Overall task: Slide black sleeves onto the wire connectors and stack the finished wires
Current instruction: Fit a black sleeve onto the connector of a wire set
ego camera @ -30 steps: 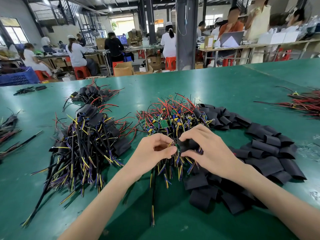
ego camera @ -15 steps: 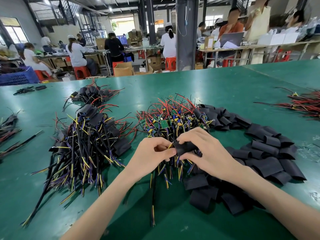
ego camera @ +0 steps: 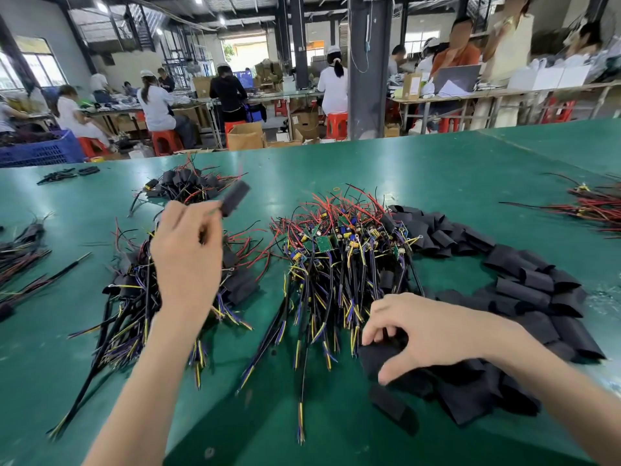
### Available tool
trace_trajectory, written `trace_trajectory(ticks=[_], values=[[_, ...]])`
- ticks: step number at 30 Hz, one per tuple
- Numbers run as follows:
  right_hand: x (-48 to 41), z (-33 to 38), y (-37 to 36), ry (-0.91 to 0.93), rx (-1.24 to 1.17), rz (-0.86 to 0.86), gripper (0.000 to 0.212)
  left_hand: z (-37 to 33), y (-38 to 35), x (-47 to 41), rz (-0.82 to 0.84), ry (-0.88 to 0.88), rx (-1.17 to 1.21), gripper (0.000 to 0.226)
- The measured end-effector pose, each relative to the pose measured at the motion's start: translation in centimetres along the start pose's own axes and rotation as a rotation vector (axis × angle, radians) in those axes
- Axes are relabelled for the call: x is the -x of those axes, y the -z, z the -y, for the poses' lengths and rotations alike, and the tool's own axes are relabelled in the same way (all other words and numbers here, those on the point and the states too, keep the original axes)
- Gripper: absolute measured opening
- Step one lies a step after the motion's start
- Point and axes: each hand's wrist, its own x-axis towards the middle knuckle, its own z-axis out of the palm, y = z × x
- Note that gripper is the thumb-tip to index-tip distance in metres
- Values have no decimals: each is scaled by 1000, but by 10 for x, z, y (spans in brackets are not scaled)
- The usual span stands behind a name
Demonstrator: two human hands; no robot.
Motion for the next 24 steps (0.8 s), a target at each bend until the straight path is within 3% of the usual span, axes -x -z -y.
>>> trace_trajectory(ticks=[5, 9, 13, 18, 24], values=[[1, 4, 0, 19, 80, -1, 36, 48, 3, -2, 126, 198, -273, 25], [8, -2, 16, 20, -209, -103, 25, 61, 1, 4, 276, 294, -407, 36], [7, -17, 28, -25, -491, -353, 32, 55, -1, 6, 272, 295, -520, 40], [-2, -49, 27, -217, -533, -686, 51, 38, -10, 13, 280, 300, -575, 43], [-8, -70, 24, -301, -636, -889, 39, 26, -14, 14, 250, 359, -578, 38]])
